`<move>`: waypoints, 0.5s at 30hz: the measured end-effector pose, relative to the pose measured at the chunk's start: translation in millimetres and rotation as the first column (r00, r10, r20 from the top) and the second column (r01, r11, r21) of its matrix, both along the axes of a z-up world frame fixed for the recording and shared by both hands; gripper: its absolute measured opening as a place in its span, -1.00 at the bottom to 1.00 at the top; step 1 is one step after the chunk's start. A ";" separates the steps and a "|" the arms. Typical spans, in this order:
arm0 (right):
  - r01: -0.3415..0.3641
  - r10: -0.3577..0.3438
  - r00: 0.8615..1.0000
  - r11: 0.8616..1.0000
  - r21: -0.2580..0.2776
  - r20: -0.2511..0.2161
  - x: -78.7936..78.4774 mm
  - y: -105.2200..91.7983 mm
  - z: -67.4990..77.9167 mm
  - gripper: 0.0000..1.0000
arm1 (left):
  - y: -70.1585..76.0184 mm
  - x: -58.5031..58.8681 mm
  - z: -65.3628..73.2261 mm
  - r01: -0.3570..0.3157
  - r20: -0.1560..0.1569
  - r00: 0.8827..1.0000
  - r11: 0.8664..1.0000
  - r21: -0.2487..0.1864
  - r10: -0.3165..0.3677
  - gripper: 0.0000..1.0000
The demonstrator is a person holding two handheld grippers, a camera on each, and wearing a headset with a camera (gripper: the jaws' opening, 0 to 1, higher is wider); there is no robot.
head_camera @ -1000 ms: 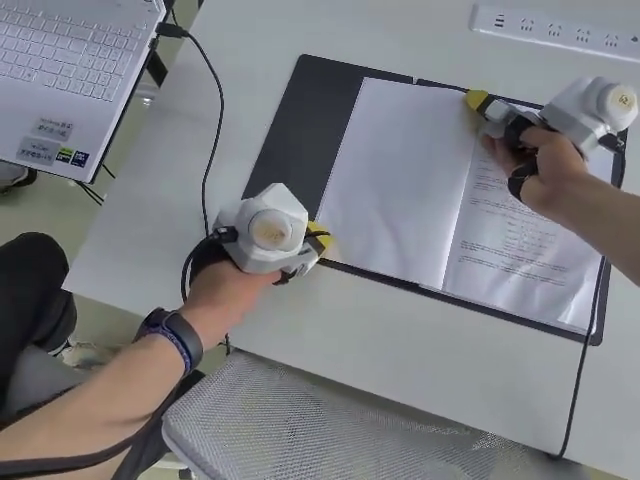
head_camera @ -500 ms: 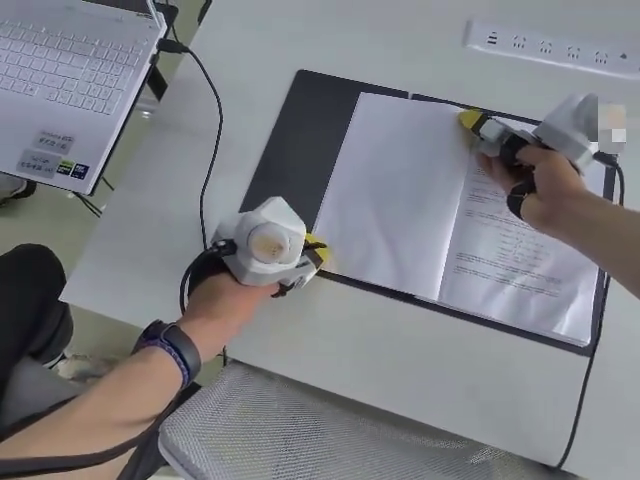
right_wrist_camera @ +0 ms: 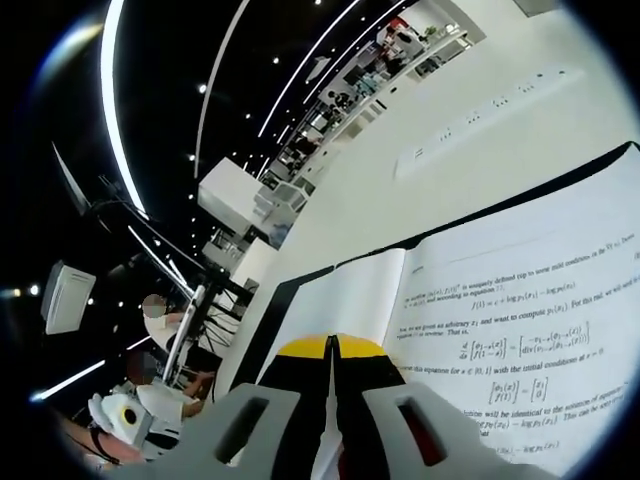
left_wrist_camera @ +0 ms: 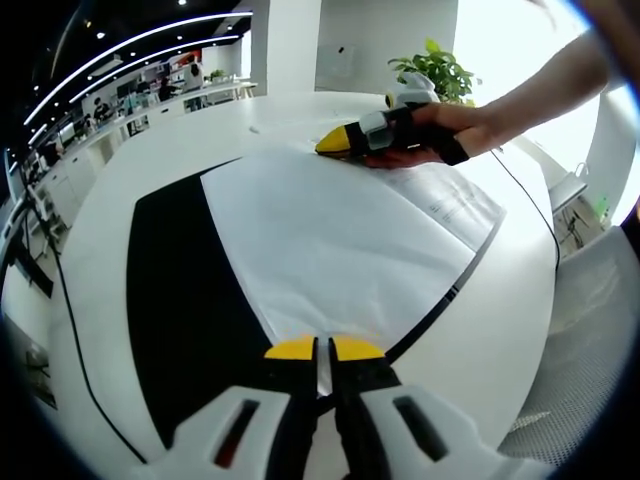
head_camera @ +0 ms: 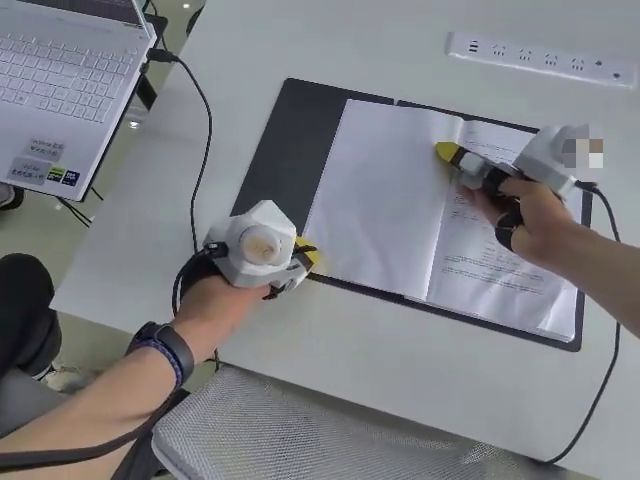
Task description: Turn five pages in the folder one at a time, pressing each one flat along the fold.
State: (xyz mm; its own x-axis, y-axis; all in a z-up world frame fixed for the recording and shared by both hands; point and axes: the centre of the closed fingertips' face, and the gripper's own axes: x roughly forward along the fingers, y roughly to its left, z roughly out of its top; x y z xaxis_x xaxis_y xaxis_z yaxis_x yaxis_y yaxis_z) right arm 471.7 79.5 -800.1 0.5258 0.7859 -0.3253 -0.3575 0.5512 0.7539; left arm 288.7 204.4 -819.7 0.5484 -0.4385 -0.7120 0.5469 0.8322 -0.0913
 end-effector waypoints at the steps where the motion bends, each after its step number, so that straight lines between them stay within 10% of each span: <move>1: -0.002 0.002 1.000 1.000 0.001 0.000 -4.9 -0.7 0.5 -1.00 | -0.5 -0.8 1.5 0.000 0.001 1.000 1.000 0.000 0.000 -0.95; 15: -0.073 0.074 0.997 0.997 0.020 -0.011 -83.4 6.6 23.8 -1.00 | -3.7 -5.9 14.0 -0.013 0.010 1.000 1.000 -0.009 0.013 -0.98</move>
State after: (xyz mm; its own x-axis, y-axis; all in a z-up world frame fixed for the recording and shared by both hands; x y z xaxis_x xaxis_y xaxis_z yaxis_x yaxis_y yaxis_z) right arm 388.2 86.1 -776.2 0.4627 0.8287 -0.3148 -0.3877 0.5086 0.7688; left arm 282.7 200.7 -805.6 0.5611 -0.4374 -0.7027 0.5368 0.8385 -0.0933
